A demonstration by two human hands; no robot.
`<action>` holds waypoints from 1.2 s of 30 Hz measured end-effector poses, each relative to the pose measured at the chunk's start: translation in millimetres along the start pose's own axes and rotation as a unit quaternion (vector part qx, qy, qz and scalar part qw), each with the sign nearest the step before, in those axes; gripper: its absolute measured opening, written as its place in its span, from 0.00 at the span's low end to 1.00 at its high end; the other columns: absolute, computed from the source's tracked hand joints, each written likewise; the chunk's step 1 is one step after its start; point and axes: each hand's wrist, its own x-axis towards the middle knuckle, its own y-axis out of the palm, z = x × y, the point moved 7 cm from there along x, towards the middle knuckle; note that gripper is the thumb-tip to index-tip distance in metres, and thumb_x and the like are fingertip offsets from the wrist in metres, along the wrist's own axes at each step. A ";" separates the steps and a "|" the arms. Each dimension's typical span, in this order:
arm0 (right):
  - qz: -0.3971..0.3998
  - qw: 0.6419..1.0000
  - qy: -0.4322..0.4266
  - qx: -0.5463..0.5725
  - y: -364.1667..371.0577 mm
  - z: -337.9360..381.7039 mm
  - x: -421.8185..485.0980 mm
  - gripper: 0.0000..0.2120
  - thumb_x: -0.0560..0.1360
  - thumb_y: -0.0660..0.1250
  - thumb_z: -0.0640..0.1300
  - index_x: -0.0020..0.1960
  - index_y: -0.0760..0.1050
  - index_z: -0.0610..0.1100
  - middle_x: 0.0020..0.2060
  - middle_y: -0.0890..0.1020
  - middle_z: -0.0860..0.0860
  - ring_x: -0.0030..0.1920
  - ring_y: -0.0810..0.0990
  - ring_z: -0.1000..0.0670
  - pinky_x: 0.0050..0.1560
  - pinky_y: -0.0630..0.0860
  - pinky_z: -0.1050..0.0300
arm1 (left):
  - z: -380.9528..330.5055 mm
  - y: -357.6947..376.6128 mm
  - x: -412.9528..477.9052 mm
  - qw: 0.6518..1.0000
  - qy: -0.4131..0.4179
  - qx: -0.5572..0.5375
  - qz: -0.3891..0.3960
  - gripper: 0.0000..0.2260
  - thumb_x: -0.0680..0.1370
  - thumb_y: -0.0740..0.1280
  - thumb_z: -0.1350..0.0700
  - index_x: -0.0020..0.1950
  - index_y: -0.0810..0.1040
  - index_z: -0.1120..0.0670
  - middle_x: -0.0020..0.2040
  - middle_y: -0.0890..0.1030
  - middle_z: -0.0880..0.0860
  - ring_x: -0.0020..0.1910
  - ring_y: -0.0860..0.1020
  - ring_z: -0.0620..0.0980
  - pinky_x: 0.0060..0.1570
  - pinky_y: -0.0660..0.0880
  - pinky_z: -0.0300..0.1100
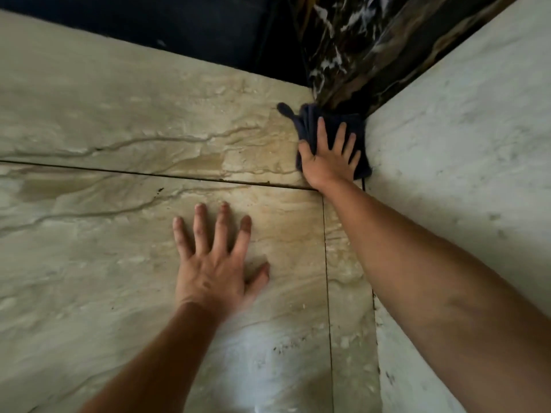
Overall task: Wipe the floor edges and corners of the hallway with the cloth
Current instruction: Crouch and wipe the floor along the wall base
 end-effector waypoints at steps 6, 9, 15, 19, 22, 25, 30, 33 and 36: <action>-0.041 0.997 -0.055 -0.021 41.7 -49.9 -148.2 0.31 0.79 0.41 0.66 0.79 0.41 0.58 0.80 0.43 0.46 0.79 0.43 0.40 0.76 0.47 0.37 | -0.1 0.7 0.5 1.000 0.002 0.005 0.002 0.39 0.74 0.54 0.29 0.78 0.62 0.52 0.78 0.61 0.64 0.76 0.52 0.73 0.70 0.45 0.74; -0.015 0.999 -0.043 -0.017 75.0 -58.3 -251.0 0.32 0.79 0.42 0.65 0.80 0.46 0.55 0.80 0.49 0.42 0.78 0.48 0.37 0.74 0.55 0.33 | -1.0 -0.1 0.5 1.000 0.007 0.000 -0.002 0.39 0.73 0.55 0.29 0.77 0.64 0.53 0.77 0.62 0.65 0.76 0.53 0.74 0.70 0.46 0.75; -0.022 0.996 -0.077 -0.025 51.5 -25.6 -179.3 0.32 0.78 0.39 0.67 0.79 0.40 0.59 0.80 0.42 0.44 0.78 0.41 0.38 0.75 0.46 0.34 | 1.6 1.1 2.6 1.000 -0.003 0.005 0.004 0.39 0.73 0.54 0.29 0.78 0.62 0.52 0.78 0.59 0.64 0.76 0.50 0.74 0.70 0.45 0.75; 0.029 0.999 -0.023 0.022 15.1 14.8 -41.0 0.32 0.79 0.44 0.67 0.78 0.36 0.60 0.79 0.35 0.46 0.78 0.35 0.39 0.75 0.37 0.35 | 1.0 1.2 0.4 1.000 -0.002 0.013 0.010 0.39 0.74 0.54 0.29 0.78 0.61 0.51 0.78 0.58 0.63 0.77 0.50 0.73 0.70 0.45 0.74; 0.058 0.998 -0.018 0.019 11.4 25.2 -25.5 0.33 0.79 0.44 0.67 0.78 0.35 0.60 0.78 0.34 0.46 0.77 0.33 0.40 0.75 0.36 0.36 | 1.8 1.6 0.0 1.000 0.001 0.007 0.004 0.39 0.73 0.56 0.29 0.77 0.63 0.51 0.78 0.59 0.63 0.77 0.51 0.72 0.71 0.44 0.73; 0.016 0.996 -0.082 0.004 26.9 3.1 -86.3 0.31 0.79 0.43 0.66 0.78 0.36 0.61 0.79 0.37 0.47 0.78 0.36 0.41 0.76 0.39 0.37 | 0.6 0.5 -2.1 1.000 0.003 -0.003 0.009 0.39 0.72 0.57 0.30 0.77 0.65 0.52 0.78 0.60 0.63 0.77 0.52 0.72 0.71 0.47 0.73; -0.025 0.999 -0.021 -0.009 70.4 -51.0 -228.4 0.32 0.78 0.43 0.67 0.79 0.40 0.58 0.80 0.47 0.43 0.79 0.47 0.38 0.74 0.52 0.33 | -0.4 1.0 -1.0 1.000 -0.006 -0.012 0.006 0.38 0.73 0.57 0.30 0.77 0.65 0.52 0.78 0.60 0.63 0.78 0.50 0.70 0.71 0.47 0.73; 0.004 1.000 0.017 0.003 79.5 -50.7 -240.4 0.33 0.77 0.44 0.68 0.79 0.40 0.59 0.80 0.47 0.44 0.79 0.46 0.38 0.74 0.51 0.32 | 0.6 1.2 0.7 1.000 -0.007 -0.015 0.003 0.38 0.73 0.56 0.30 0.77 0.65 0.51 0.79 0.60 0.62 0.78 0.50 0.69 0.71 0.48 0.73; 0.007 1.000 0.007 0.015 58.4 -34.5 -181.4 0.34 0.74 0.41 0.70 0.76 0.34 0.63 0.79 0.39 0.46 0.78 0.37 0.39 0.75 0.44 0.33 | 2.4 1.9 -0.1 1.000 -0.007 -0.014 0.016 0.38 0.74 0.56 0.30 0.77 0.65 0.50 0.79 0.60 0.62 0.78 0.50 0.70 0.70 0.50 0.74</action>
